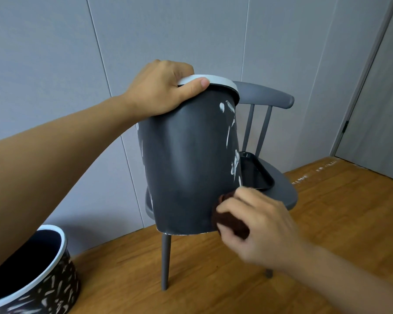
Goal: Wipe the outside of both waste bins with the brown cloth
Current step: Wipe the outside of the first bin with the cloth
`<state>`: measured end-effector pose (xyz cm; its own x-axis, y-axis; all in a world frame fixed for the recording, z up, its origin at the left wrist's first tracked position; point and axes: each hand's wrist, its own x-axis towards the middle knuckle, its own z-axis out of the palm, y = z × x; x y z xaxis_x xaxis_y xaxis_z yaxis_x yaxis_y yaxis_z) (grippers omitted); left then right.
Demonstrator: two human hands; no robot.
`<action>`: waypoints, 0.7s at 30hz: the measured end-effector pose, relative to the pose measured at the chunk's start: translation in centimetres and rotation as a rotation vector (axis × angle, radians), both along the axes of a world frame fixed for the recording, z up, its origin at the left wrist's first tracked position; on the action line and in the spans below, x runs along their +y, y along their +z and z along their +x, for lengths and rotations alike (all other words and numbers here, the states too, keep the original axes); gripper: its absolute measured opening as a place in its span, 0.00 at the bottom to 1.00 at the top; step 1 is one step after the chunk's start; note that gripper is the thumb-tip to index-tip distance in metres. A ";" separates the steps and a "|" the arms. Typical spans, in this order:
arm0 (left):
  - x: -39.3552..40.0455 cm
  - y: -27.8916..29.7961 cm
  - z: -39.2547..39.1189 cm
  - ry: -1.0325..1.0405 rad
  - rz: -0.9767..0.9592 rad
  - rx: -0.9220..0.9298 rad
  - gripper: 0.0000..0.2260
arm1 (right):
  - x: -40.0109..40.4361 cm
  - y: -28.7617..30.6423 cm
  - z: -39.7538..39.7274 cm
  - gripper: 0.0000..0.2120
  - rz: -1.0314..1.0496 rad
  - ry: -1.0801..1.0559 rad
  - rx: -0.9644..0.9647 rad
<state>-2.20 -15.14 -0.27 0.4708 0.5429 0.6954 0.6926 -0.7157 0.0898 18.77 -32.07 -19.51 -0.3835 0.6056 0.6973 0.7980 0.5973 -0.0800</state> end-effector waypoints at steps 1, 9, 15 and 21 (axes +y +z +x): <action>0.0 0.0 -0.1 -0.005 -0.004 -0.004 0.26 | 0.3 0.3 0.1 0.09 -0.002 -0.048 0.062; 0.3 0.2 0.1 0.043 -0.008 0.003 0.27 | -0.3 -0.1 -1.2 0.09 0.081 -0.041 -0.091; 0.4 0.1 -0.1 0.031 -0.016 -0.003 0.26 | 0.7 1.3 0.5 0.08 -0.013 -0.167 0.092; 0.4 0.1 -0.3 0.049 -0.012 -0.013 0.27 | -0.4 0.4 -0.9 0.09 -0.004 -0.098 -0.022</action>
